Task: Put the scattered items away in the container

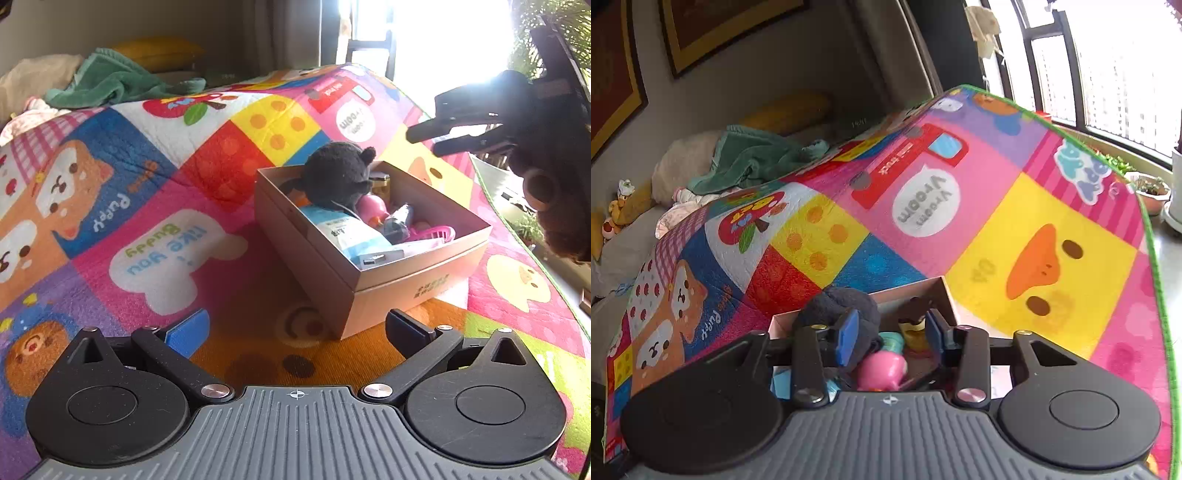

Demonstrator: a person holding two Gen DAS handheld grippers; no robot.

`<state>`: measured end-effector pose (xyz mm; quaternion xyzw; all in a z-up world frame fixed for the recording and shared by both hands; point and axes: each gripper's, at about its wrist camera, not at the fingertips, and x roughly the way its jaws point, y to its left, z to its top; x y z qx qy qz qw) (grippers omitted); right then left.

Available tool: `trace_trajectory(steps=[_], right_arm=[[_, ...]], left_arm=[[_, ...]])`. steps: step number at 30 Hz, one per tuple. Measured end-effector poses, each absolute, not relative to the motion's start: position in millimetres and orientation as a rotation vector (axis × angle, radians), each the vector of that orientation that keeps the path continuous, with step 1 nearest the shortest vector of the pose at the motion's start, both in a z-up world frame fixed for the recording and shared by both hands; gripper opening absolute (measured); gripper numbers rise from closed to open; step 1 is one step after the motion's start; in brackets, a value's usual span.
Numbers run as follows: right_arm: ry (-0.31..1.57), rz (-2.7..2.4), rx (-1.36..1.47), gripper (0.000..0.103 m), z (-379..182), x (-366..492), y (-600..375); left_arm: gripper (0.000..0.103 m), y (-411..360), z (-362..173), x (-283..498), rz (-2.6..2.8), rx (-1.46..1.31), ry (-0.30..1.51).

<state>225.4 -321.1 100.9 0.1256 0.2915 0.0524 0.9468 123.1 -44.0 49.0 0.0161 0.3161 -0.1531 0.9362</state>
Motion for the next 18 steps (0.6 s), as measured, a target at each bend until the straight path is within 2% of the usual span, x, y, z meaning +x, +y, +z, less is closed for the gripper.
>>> trace_trajectory(steps=[4, 6, 12, 18], right_arm=[[0.601, 0.097, 0.319, 0.043, 85, 197, -350], [0.608, 0.111, 0.361, 0.049, 72, 187, -361], [0.626, 0.144, 0.359, 0.057, 47, 169, -363], [0.625, 0.118, 0.388, 0.06, 28, 165, -358]], left_arm=[[0.103, -54, 46, 125, -0.365, 0.015, 0.65], [0.103, -63, 44, 124, -0.398, 0.028, 0.646], [0.103, -80, 42, 122, -0.398, 0.094, 0.628], [0.103, -70, 39, 124, -0.346, 0.094, 0.64]])
